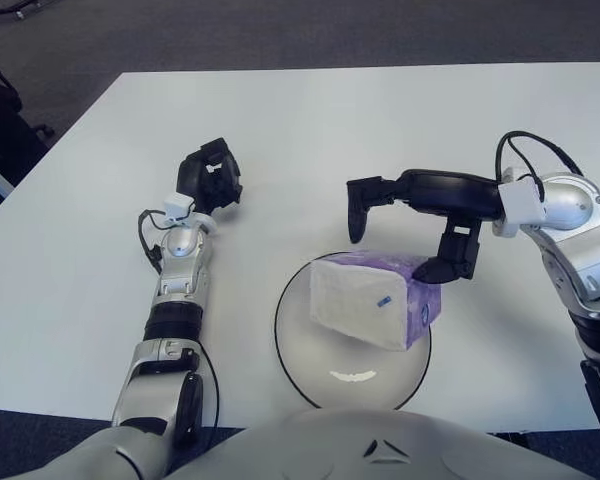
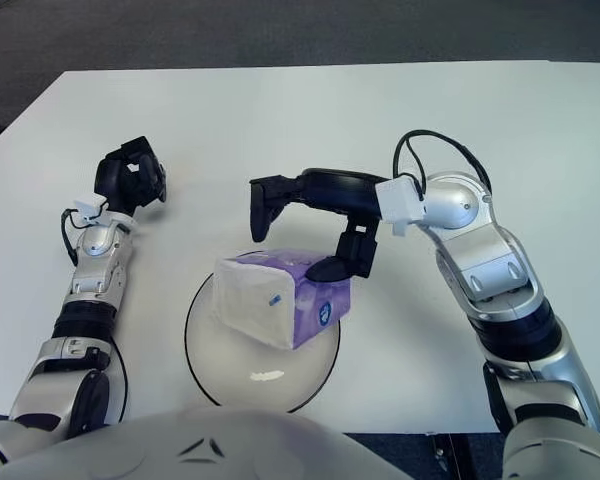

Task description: Put the tissue paper into the plate.

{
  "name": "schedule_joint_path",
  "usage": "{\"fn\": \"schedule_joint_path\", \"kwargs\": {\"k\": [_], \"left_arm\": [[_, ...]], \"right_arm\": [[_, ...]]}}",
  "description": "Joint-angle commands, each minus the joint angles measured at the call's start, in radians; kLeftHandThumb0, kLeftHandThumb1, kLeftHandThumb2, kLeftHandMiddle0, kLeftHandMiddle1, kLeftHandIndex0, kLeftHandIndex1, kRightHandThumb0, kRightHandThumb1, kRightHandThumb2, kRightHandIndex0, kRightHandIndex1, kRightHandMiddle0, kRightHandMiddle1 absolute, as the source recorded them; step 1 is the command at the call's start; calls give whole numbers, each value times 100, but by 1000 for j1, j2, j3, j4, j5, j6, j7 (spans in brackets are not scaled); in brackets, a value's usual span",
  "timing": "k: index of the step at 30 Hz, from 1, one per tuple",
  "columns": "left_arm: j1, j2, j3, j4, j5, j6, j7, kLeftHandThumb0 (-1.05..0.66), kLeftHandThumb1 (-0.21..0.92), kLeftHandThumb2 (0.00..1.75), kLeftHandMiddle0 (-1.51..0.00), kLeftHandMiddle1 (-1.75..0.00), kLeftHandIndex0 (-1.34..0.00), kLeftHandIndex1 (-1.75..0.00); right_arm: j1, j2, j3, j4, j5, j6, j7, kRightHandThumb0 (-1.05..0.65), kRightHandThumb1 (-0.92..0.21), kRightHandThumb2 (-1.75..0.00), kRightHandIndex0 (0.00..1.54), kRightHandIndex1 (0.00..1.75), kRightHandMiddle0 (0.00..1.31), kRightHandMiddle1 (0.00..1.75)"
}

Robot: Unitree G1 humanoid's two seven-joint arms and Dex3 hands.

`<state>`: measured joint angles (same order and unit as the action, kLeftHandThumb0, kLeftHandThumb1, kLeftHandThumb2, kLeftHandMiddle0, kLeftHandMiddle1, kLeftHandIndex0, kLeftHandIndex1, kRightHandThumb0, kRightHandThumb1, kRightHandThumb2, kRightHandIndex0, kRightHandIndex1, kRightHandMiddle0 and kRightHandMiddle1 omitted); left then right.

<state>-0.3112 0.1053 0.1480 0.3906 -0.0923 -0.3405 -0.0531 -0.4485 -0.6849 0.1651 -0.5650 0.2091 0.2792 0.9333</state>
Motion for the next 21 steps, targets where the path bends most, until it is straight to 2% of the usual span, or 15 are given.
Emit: {"fn": "schedule_joint_path", "kwargs": {"k": [1, 4, 7, 12, 15, 17, 19, 21], "left_arm": [[226, -84, -16, 127, 1, 37, 21, -48, 70, 106, -139, -175, -117, -175], [222, -86, -12, 137, -6, 35, 17, -48, 71, 103, -139, -175, -117, -175], [218, -88, -9, 147, -8, 28, 16, -49, 72, 102, -139, -175, -117, -175], [213, -90, -2, 160, -19, 22, 9, -49, 73, 101, -139, -175, -117, -175], [210, -92, 2, 166, -27, 20, 3, -49, 72, 100, -138, -175, -116, -175], [208, -93, 3, 170, -31, 22, 0, -48, 72, 100, -138, -175, -115, -175], [207, -93, 3, 175, -36, 26, -3, -48, 71, 99, -137, -175, -112, -175], [207, -92, 4, 177, -38, 27, -4, -48, 71, 99, -137, -175, -111, -175]], "right_arm": [[-3, -8, 16, 12, -50, -114, 9, 13, -23, -142, 1, 62, 0, 112], [15, -4, 15, 19, -58, -142, 4, 16, -23, -143, 0, 51, 0, 104], [32, -4, 14, 30, -63, -164, 4, 17, -23, -143, 0, 35, 0, 86], [37, -4, 16, 52, -64, -201, 10, 10, -21, -136, 0, 18, 0, 62], [33, -6, 18, 68, -59, -214, 18, 5, -20, -132, 0, 13, 0, 57], [18, -9, 13, 88, -47, -217, 29, -6, -19, -126, 0, 11, 0, 55], [-18, -13, 2, 115, -20, -205, 50, -32, -24, -109, 2, 9, 0, 56], [-29, -13, -2, 124, -12, -202, 58, -44, -28, -100, 4, 9, 0, 57]]}}
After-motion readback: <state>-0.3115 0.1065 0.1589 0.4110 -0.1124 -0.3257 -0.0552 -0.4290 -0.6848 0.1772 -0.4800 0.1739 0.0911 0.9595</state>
